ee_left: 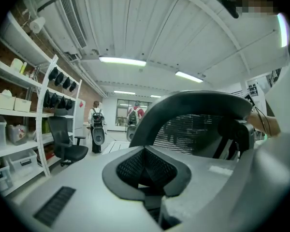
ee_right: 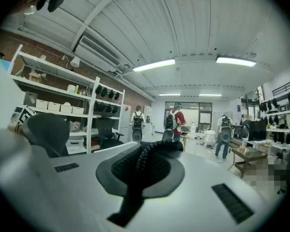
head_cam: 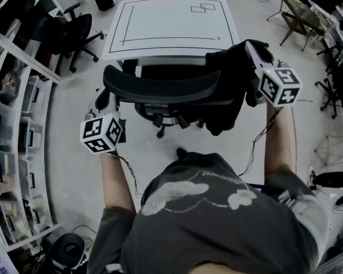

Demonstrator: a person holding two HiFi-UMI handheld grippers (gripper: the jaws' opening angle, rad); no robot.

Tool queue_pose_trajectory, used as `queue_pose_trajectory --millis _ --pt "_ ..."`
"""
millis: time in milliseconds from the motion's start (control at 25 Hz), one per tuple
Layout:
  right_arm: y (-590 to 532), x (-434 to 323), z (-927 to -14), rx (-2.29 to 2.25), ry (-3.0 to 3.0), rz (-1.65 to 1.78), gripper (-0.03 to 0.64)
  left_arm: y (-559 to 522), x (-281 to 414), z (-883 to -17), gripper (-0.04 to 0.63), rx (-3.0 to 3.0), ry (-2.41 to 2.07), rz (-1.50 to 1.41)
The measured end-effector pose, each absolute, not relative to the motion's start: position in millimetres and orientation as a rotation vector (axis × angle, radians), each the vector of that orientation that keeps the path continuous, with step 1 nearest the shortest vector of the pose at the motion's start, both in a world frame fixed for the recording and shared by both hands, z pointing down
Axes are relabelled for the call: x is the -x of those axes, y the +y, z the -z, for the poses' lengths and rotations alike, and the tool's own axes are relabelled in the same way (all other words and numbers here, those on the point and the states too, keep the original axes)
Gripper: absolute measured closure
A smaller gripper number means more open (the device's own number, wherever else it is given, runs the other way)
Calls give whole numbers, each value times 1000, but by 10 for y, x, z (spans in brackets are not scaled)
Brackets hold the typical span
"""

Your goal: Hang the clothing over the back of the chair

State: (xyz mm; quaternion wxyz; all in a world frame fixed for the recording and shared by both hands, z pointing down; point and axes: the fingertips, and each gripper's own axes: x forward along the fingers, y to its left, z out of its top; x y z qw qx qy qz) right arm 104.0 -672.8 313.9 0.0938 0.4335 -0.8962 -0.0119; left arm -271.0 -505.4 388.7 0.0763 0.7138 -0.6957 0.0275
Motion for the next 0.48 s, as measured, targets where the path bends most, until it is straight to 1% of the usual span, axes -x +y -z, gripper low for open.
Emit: queue_pose_trajectory --millis 240,480 --pt "-7036 -414 -2869 -1111 -2790 83 623 -5197 2877 -3770 591 -2090 -2160 -91" --pt "-7060 135 -2523 -904 -2923 144 623 -5247 3003 -3669 591 -2044 -2218 -71"
